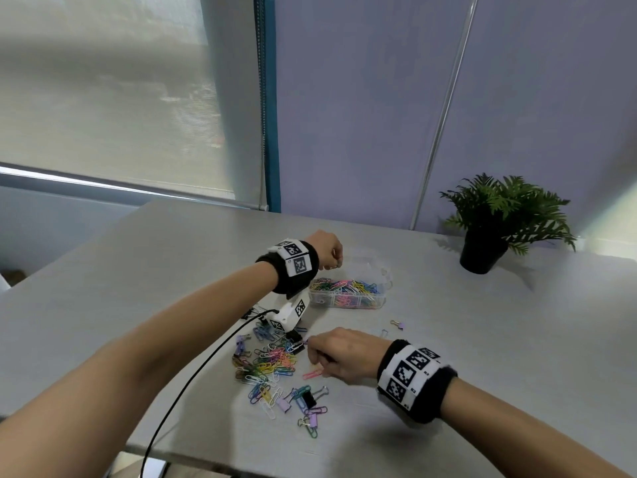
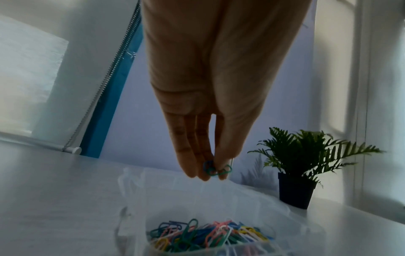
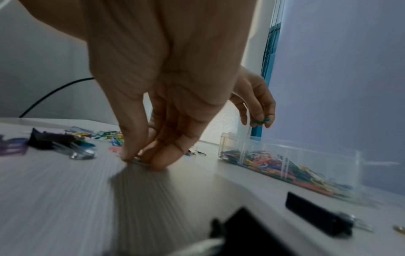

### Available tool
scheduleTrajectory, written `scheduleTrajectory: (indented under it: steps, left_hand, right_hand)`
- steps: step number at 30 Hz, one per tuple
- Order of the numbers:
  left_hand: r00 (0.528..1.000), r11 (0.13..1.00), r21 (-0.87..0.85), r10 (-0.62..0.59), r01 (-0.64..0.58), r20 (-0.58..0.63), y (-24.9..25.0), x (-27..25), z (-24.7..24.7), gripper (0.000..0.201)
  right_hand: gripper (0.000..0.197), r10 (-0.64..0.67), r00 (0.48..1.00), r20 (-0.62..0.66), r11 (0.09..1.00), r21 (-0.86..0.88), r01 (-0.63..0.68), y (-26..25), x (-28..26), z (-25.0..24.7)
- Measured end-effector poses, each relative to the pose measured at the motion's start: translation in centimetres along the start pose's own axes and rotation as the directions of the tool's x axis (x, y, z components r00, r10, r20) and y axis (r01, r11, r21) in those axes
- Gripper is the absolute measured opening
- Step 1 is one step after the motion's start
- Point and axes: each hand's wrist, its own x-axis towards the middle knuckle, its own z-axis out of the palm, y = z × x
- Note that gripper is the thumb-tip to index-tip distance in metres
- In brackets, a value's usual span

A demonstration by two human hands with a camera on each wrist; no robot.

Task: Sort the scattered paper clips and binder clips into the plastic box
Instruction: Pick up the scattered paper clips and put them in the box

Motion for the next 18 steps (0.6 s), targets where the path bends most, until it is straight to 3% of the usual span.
scheduleTrajectory:
  steps: [7, 15, 18]
  left_hand:
    - [0.998, 0.996, 0.084, -0.006, 0.000, 0.069, -0.1, 0.2, 1.0, 0.024]
    - [0.997, 0.996, 0.046, 0.077, -0.076, -0.023, -1.7, -3.7, -0.9, 0.025]
    - [0.995, 0.995, 0.034, 0.092, -0.091, -0.029, -2.7, -6.5, -1.6, 0.024]
  right_hand:
    - [0.010, 0.057, 0.998, 0.038, 0.998, -0.008, -0.057, 0.0, 0.0, -0.5]
    - [0.011, 0.065, 0.998, 0.005, 0.994, -0.086, -0.065, 0.4, 0.1, 0.1]
    - [0.012, 0.091, 0.995, -0.050, 0.995, -0.030, -0.093, 0.9, -0.1, -0.6]
